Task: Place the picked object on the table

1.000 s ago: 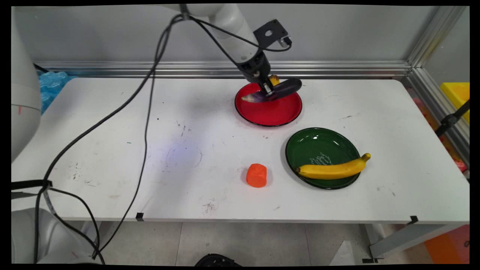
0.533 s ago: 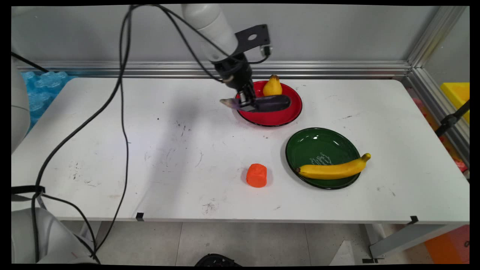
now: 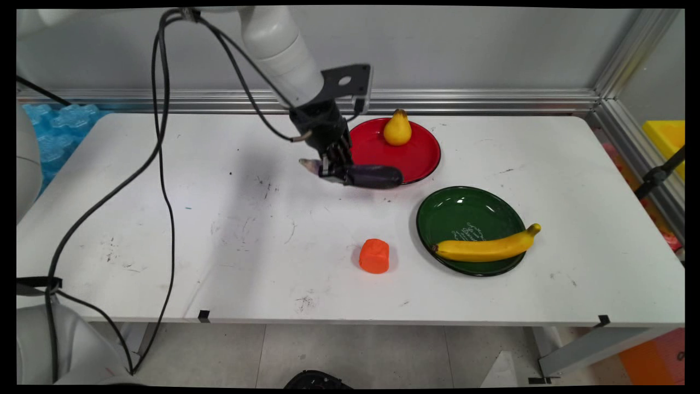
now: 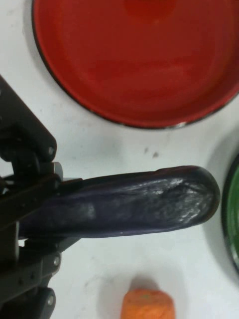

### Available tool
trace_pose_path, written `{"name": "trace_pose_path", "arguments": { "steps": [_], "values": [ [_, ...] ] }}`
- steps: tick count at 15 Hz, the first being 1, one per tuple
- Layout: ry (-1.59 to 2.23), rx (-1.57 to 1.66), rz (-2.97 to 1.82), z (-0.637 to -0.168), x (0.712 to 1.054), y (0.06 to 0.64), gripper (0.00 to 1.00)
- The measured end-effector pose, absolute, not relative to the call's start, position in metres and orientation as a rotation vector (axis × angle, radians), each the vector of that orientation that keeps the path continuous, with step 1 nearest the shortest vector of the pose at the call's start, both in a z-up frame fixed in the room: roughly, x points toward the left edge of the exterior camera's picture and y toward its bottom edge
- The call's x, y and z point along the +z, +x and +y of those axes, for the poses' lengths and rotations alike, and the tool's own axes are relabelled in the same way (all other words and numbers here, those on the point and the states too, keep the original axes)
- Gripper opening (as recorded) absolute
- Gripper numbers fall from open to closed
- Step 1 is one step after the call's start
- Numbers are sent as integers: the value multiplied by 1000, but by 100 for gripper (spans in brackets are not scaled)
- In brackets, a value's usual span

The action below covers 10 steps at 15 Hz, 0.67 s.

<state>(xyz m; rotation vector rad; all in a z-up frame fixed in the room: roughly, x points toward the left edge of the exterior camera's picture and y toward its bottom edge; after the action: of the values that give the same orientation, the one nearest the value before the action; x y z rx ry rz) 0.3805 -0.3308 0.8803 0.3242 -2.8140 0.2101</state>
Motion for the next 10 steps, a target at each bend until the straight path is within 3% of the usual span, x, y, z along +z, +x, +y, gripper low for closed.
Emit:
{"name": "trace_pose_path", "arguments": {
  "steps": [10],
  "values": [
    [230,120,-2814,-327,800,372,0]
  ]
}}
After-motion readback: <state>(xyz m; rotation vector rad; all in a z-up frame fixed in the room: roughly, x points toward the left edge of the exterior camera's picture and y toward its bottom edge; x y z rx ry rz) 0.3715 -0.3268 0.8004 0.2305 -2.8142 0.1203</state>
